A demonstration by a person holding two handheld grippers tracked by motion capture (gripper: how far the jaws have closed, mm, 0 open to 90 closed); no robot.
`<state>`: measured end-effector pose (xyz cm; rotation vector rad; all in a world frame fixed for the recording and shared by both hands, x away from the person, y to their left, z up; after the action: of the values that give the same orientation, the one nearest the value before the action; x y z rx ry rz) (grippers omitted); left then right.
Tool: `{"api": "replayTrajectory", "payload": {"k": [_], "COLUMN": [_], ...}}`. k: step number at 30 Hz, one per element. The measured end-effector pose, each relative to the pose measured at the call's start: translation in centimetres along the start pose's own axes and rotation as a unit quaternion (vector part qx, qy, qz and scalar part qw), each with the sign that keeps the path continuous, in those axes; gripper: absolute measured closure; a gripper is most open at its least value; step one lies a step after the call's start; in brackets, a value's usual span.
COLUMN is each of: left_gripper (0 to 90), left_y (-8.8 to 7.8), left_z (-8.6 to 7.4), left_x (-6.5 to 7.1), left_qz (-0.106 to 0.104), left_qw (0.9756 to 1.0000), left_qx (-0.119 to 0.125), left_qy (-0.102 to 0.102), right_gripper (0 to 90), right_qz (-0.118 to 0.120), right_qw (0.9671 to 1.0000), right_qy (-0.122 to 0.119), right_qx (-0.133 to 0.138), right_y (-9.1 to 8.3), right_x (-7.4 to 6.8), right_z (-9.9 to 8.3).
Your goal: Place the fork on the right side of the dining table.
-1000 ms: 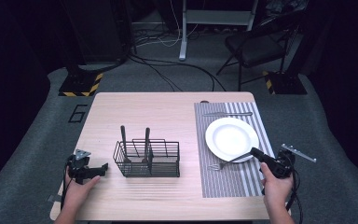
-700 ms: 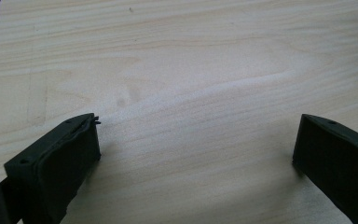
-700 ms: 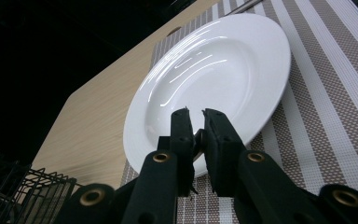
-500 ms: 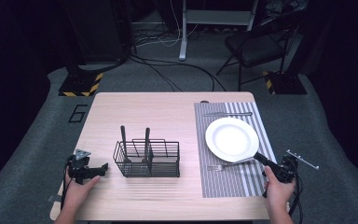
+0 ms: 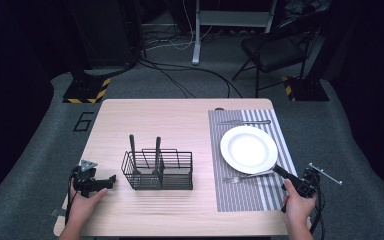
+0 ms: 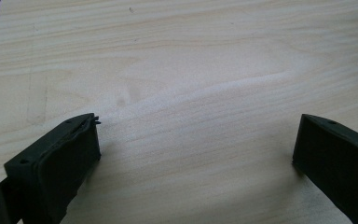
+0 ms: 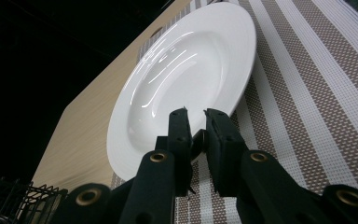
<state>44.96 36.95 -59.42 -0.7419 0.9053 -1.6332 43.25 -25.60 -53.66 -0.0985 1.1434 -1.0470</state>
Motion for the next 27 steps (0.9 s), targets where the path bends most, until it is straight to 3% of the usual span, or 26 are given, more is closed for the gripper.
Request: {"api": "replayTrajectory", "payload": {"k": [9, 27], "left_gripper": [0.2, 0.3], "left_y": [0.0, 0.0], "left_z": [0.0, 0.0], "left_x": [0.0, 0.0], "left_qz": [0.000, 0.000], "left_qw": [1.0000, 1.0000], "left_qx": [0.000, 0.000], "left_qy": [0.000, 0.000], "right_gripper": [78.8, 77.0], "right_qz": [0.008, -0.001], "right_qw": [0.9991, 0.9976], "right_qy": [0.042, 0.069], "right_qx": [-0.001, -0.006], "right_y": [0.7, 1.0], "right_x": [2.0, 3.5], "right_z": [-0.2, -0.5]}}
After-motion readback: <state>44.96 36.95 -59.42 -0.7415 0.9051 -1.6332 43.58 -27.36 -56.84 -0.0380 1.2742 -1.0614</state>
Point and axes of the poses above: each handheld gripper's, and its own axes: y roughly forward along the jaws, z roughly out of its top, x roughly to its right, the point moved 9 cm from there along y, roughly forward along the jaws, and after that the axes turned 15 degrees about -x, right-handed, at the moved point
